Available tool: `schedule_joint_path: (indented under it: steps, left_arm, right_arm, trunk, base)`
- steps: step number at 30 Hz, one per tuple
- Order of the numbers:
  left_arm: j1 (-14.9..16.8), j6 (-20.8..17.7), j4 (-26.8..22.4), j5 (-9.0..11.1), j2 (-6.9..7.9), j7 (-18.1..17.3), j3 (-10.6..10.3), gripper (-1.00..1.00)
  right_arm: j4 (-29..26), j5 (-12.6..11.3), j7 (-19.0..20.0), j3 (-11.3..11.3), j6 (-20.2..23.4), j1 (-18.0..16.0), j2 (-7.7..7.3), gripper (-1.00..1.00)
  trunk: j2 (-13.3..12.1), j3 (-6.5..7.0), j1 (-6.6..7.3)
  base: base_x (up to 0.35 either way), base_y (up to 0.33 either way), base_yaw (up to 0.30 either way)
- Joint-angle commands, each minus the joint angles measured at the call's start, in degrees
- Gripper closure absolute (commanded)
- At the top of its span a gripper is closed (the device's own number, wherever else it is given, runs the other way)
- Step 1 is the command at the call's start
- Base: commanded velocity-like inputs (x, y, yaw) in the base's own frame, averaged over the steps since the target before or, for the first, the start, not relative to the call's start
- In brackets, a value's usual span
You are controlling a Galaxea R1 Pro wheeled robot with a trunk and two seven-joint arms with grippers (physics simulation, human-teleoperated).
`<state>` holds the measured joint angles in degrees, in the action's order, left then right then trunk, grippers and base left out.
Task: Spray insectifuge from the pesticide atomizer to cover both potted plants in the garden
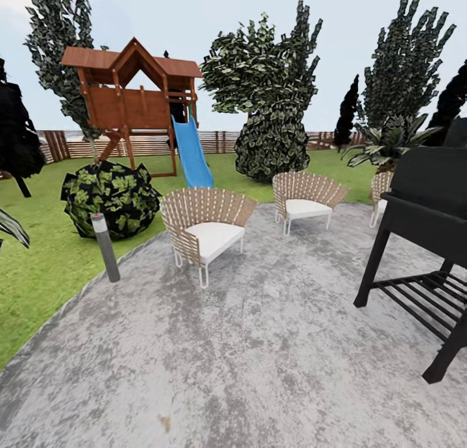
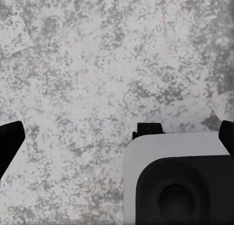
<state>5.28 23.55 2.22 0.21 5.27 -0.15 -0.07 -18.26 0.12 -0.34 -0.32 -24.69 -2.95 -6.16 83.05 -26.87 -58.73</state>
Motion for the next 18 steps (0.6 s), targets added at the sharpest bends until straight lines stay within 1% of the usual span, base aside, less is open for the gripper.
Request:
schedule_joint_path:
  steps: [1,7,18]
  left_arm:
    - [0.09,0.4,0.25,0.04,0.01,-0.02,0.02,-1.0]
    - [0.09,0.34,0.33,0.18,-0.08,0.0,0.15,-1.0]
    - [0.09,0.35,0.33,0.16,-0.04,0.0,0.16,-1.0]
  right_arm:
    - [0.05,0.0,-0.03,-0.03,-0.18,-0.04,0.0,-1.0]
    - [0.05,0.05,-0.01,0.35,-0.18,-0.04,0.01,-1.0]
    - [0.06,-0.12,-0.1,-0.14,-0.09,-0.04,0.09,-1.0]
  trunk:
    - [0.03,-0.06,0.0]
    - [0.03,-0.06,0.0]
    - [0.03,-0.38,0.0]
  base:
    - [0.0,0.0,-0.273]
    - [0.0,0.0,-0.273]
    - [0.0,0.0,-0.285]
